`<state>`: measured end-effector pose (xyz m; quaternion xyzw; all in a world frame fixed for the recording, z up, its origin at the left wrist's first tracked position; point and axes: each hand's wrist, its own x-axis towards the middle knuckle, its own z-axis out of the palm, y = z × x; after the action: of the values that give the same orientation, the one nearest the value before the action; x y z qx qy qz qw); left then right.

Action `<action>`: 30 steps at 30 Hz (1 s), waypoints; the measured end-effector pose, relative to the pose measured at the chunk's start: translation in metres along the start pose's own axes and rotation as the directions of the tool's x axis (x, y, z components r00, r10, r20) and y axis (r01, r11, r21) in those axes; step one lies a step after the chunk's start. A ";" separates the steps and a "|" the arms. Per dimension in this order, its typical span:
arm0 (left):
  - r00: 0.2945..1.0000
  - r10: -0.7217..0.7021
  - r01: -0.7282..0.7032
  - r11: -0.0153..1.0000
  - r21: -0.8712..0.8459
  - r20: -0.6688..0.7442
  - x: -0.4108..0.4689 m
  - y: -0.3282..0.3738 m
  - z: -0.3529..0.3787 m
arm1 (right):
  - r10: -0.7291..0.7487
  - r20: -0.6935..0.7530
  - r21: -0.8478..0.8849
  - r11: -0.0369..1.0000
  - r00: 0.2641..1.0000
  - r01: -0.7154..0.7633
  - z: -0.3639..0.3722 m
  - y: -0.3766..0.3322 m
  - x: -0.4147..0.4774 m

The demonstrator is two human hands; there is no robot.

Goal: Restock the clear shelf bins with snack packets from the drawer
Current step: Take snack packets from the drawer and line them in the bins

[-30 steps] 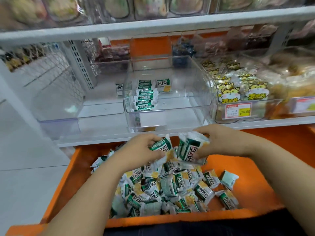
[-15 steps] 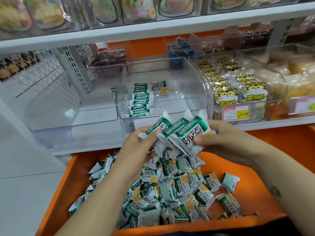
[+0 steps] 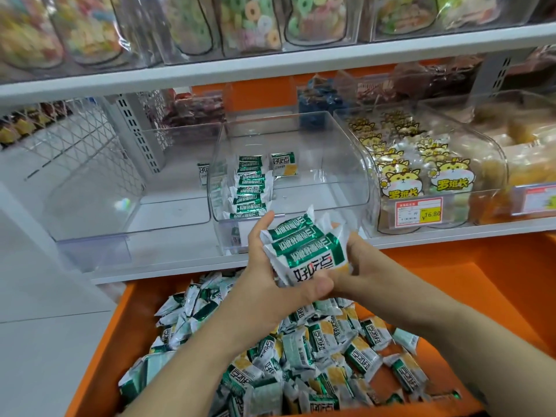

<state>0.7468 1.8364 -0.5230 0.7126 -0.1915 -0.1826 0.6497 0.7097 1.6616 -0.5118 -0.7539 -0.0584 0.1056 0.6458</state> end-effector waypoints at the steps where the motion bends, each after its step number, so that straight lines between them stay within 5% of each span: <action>1: 1.000 0.005 -0.005 1.000 -0.014 0.004 0.000 -0.001 -0.001 | -0.015 0.008 -0.051 0.999 1.000 0.016 0.002 -0.001 0.000; 10: 0.995 0.014 -0.023 0.995 0.093 0.097 -0.005 0.017 -0.012 | -0.029 0.039 -0.008 1.000 0.999 0.029 -0.007 -0.007 -0.003; 12: 0.995 -0.005 -0.010 0.989 0.148 0.100 -0.005 0.021 -0.017 | -0.063 -0.024 -0.188 0.980 0.998 0.057 -0.010 -0.012 -0.003; 14: 0.992 -0.012 -0.022 0.963 0.268 0.123 -0.001 0.024 -0.023 | -0.134 -0.010 -0.435 0.893 0.991 0.117 -0.007 -0.020 0.000; 18: 0.989 0.036 -0.108 0.845 0.524 0.146 0.006 0.027 -0.031 | -0.254 0.124 -0.794 0.554 0.959 0.250 0.004 -0.033 0.019; 21: 0.981 0.135 -0.192 0.791 0.581 0.141 0.008 0.028 -0.035 | -0.303 0.155 -0.867 0.415 0.940 0.276 0.011 -0.044 0.035; 26: 0.940 0.341 -0.282 0.716 0.638 0.033 0.013 0.034 -0.050 | -0.357 0.146 -0.903 0.332 0.923 0.271 0.006 -0.071 0.053; 30: 0.889 0.416 -0.202 0.731 0.651 -0.191 0.020 0.039 -0.073 | -0.380 0.065 -0.958 0.236 0.923 0.165 -0.010 -0.083 0.086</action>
<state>0.7999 1.8850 -0.4778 0.8618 -0.2484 0.1216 0.4253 0.7995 1.6841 -0.4355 -0.9711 -0.1812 -0.1331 0.0807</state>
